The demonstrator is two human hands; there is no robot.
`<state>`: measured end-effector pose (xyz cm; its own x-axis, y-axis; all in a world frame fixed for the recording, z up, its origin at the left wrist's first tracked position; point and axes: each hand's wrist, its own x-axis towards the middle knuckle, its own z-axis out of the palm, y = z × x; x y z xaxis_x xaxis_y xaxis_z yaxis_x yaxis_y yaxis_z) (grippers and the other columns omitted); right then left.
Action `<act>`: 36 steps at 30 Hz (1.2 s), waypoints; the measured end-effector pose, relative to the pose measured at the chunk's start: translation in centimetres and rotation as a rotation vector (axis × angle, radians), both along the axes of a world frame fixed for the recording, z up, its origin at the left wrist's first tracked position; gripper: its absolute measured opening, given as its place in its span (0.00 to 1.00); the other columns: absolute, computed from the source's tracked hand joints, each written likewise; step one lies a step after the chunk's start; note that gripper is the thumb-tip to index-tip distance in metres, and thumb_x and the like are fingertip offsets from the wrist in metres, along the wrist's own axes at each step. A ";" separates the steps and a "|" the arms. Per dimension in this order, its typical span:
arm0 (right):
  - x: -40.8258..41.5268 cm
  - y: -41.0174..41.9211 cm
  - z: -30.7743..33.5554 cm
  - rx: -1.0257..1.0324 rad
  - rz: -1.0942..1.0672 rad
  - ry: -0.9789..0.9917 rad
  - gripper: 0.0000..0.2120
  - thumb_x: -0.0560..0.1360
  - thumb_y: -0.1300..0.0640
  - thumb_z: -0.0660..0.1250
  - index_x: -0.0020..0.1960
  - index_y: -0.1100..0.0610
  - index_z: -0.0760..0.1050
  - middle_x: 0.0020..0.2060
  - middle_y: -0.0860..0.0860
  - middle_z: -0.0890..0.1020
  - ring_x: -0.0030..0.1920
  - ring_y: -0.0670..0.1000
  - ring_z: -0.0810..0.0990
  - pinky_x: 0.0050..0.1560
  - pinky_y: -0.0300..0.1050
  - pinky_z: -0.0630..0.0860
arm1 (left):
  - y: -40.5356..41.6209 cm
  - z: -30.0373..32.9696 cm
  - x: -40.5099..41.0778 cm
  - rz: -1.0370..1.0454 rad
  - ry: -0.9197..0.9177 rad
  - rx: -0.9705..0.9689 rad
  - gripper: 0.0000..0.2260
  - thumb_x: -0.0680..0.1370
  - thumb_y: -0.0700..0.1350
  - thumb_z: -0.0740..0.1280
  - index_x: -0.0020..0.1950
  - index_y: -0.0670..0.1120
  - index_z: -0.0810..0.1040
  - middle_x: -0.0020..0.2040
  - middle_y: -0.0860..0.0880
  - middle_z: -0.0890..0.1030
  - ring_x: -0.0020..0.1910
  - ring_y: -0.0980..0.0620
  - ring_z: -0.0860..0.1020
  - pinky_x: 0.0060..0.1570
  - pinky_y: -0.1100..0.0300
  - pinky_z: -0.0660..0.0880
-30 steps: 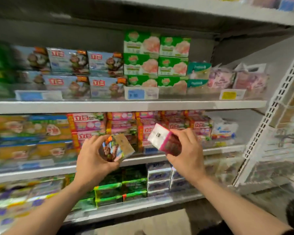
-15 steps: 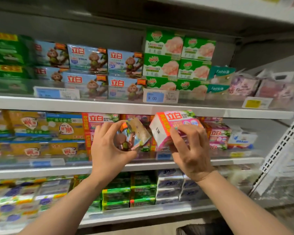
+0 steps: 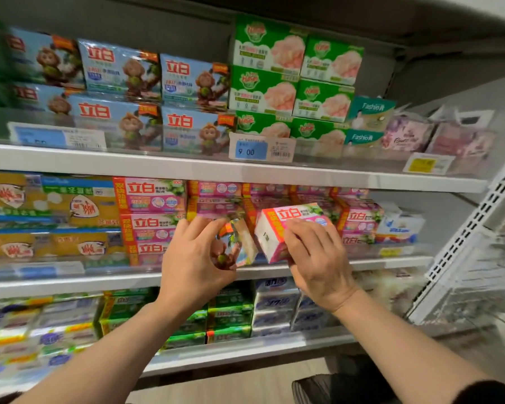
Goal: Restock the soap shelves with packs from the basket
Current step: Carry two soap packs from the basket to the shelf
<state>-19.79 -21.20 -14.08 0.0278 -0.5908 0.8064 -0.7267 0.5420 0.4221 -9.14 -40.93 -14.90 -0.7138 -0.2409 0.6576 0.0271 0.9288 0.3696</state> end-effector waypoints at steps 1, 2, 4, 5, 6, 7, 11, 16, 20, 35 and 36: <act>-0.2 0.0 -0.5 0.017 -0.021 -0.030 0.12 0.77 0.62 0.51 0.56 0.61 0.71 0.50 0.59 0.82 0.53 0.57 0.76 0.52 0.52 0.71 | -0.2 -0.3 0.0 0.014 -0.013 -0.015 0.34 0.56 0.48 0.81 0.61 0.47 0.76 0.49 0.52 0.75 0.47 0.53 0.63 0.37 0.59 0.67; -0.4 0.1 -1.0 0.040 -0.037 -0.050 0.13 0.78 0.61 0.50 0.57 0.61 0.71 0.51 0.59 0.82 0.53 0.57 0.76 0.52 0.52 0.71 | -0.4 -0.5 0.0 0.031 -0.022 -0.022 0.34 0.56 0.48 0.81 0.61 0.47 0.77 0.49 0.51 0.75 0.46 0.52 0.64 0.36 0.59 0.68; -0.6 -0.1 -1.8 0.082 -0.034 -0.053 0.14 0.79 0.60 0.49 0.57 0.61 0.70 0.51 0.59 0.82 0.53 0.57 0.76 0.52 0.51 0.72 | -0.8 -0.8 0.2 0.081 -0.034 -0.023 0.34 0.56 0.48 0.81 0.60 0.46 0.77 0.48 0.50 0.76 0.46 0.50 0.67 0.36 0.58 0.70; -0.6 -0.6 -2.0 0.084 -0.018 -0.038 0.14 0.79 0.61 0.49 0.57 0.61 0.71 0.51 0.59 0.82 0.53 0.57 0.76 0.52 0.51 0.72 | -1.1 -0.8 0.3 0.110 -0.038 -0.025 0.35 0.55 0.48 0.82 0.61 0.46 0.78 0.48 0.50 0.77 0.46 0.49 0.67 0.36 0.57 0.71; -0.4 -1.2 -2.1 0.069 0.005 -0.022 0.13 0.80 0.61 0.50 0.57 0.62 0.71 0.51 0.59 0.82 0.53 0.57 0.76 0.52 0.51 0.73 | -1.4 -0.8 0.5 0.137 -0.042 -0.027 0.35 0.55 0.49 0.82 0.61 0.46 0.78 0.49 0.49 0.77 0.47 0.49 0.68 0.37 0.56 0.72; -0.3 -2.1 -2.0 0.046 0.031 -0.008 0.12 0.80 0.61 0.51 0.56 0.62 0.71 0.51 0.59 0.82 0.54 0.57 0.76 0.52 0.51 0.72 | -1.7 -0.8 0.7 0.161 -0.047 -0.023 0.36 0.56 0.49 0.82 0.63 0.46 0.77 0.50 0.49 0.77 0.48 0.50 0.67 0.39 0.56 0.72; -0.1 -6.0 -1.7 -0.038 0.076 0.014 0.11 0.80 0.62 0.53 0.57 0.61 0.71 0.51 0.59 0.83 0.54 0.57 0.77 0.51 0.50 0.72 | -3.3 -0.8 1.7 0.228 -0.047 0.010 0.36 0.57 0.48 0.82 0.63 0.45 0.77 0.50 0.48 0.77 0.48 0.49 0.68 0.41 0.56 0.70; -1.5 -7.4 -0.4 -0.186 0.029 0.049 0.12 0.77 0.65 0.54 0.55 0.62 0.74 0.50 0.59 0.82 0.54 0.57 0.74 0.50 0.50 0.70 | -4.5 -1.3 2.5 0.242 -0.056 0.049 0.35 0.56 0.47 0.82 0.61 0.44 0.78 0.49 0.48 0.77 0.46 0.51 0.66 0.41 0.57 0.68; -3.5 -6.9 -0.2 -0.189 -0.040 0.091 0.09 0.77 0.64 0.59 0.55 0.61 0.74 0.51 0.59 0.82 0.55 0.57 0.74 0.51 0.50 0.70 | -4.6 -1.4 2.2 0.224 -0.059 0.057 0.36 0.56 0.47 0.82 0.62 0.44 0.77 0.49 0.47 0.77 0.48 0.53 0.64 0.42 0.59 0.67; -2.1 -4.2 -0.4 -0.857 -0.190 -1.134 0.47 0.65 0.36 0.73 0.75 0.55 0.58 0.71 0.54 0.66 0.69 0.54 0.66 0.65 0.47 0.65 | -1.1 -1.9 -0.3 0.082 -0.051 0.113 0.36 0.57 0.46 0.81 0.63 0.45 0.77 0.51 0.48 0.77 0.48 0.51 0.66 0.43 0.58 0.66; -2.4 -4.2 -0.5 -0.894 -0.182 -1.352 0.53 0.63 0.35 0.75 0.77 0.56 0.55 0.73 0.54 0.64 0.71 0.54 0.64 0.68 0.49 0.65 | -0.8 -2.0 -0.4 0.071 -0.050 0.120 0.35 0.56 0.45 0.81 0.63 0.45 0.77 0.51 0.48 0.77 0.48 0.50 0.67 0.43 0.57 0.66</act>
